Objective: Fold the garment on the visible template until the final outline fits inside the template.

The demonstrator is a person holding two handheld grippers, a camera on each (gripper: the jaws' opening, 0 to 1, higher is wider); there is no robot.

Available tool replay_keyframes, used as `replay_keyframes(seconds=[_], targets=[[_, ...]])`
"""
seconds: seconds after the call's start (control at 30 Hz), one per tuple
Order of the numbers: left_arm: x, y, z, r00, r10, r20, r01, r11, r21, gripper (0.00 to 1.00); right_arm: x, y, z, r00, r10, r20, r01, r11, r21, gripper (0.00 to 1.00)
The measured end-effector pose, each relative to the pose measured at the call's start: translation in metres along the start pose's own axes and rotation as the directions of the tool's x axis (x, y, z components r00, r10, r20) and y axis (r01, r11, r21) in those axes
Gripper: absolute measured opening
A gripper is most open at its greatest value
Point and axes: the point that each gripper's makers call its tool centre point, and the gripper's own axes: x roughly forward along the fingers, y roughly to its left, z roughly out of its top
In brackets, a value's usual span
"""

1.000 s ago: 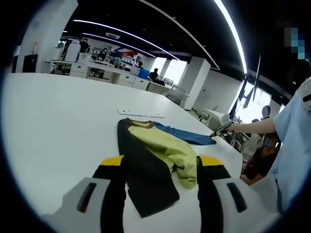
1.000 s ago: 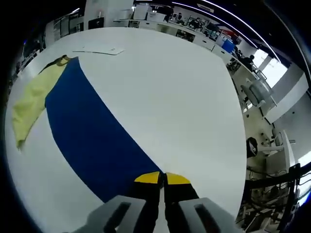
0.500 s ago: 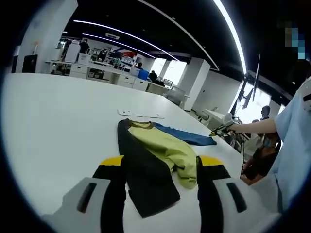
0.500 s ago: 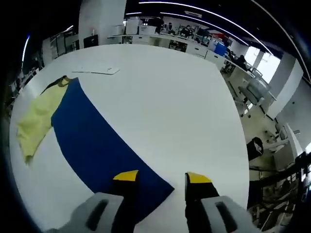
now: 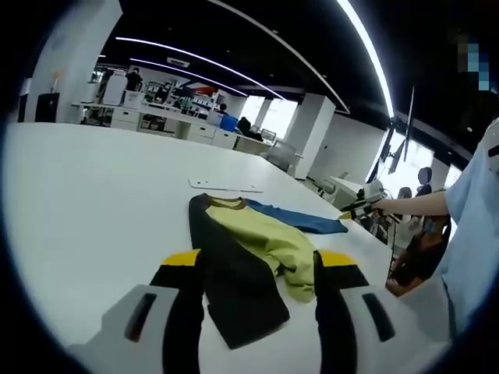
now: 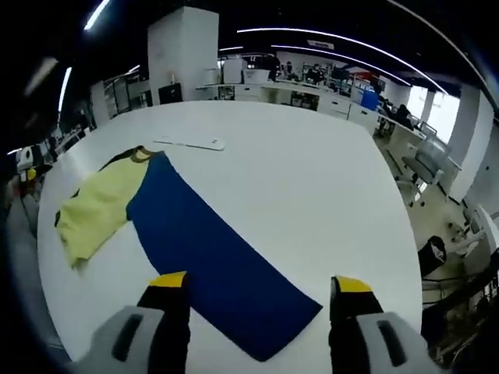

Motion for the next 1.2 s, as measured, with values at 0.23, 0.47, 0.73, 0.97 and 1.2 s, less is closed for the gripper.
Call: replay_keyframes(seconds=[0.23,0.47,0.73,0.97,1.2], targets=[[-0.004,-0.004,-0.006,1.0,-0.004,-0.007,0.004,1.0,0.007,0.52,-0.012,0.026,0.01,0.998,0.045,0.042,-0.045,0.999,0.001,0.79],[-0.009,-0.002,-0.018,1.0,0.0,-0.017,-0.001,1.0,-0.004,0.52,-0.029,0.071,0.018,0.988,0.129,0.08,-0.127,0.991,-0.028,0.83],[-0.017,0.002,-0.03,1.0,0.009,-0.027,-0.01,1.0,-0.022,0.51,-0.046,0.119,0.03,0.967,0.216,0.136,-0.21,0.976,-0.063,0.88],[-0.023,0.003,-0.034,0.999,0.02,-0.028,-0.021,0.999,-0.031,0.49,-0.051,0.149,0.027,0.954,0.266,0.137,-0.254,0.962,-0.098,0.96],[-0.024,0.009,-0.053,0.998,0.04,-0.055,-0.043,0.998,-0.049,0.48,-0.052,0.179,0.024,0.935,0.321,0.149,-0.308,0.946,-0.106,1.0]])
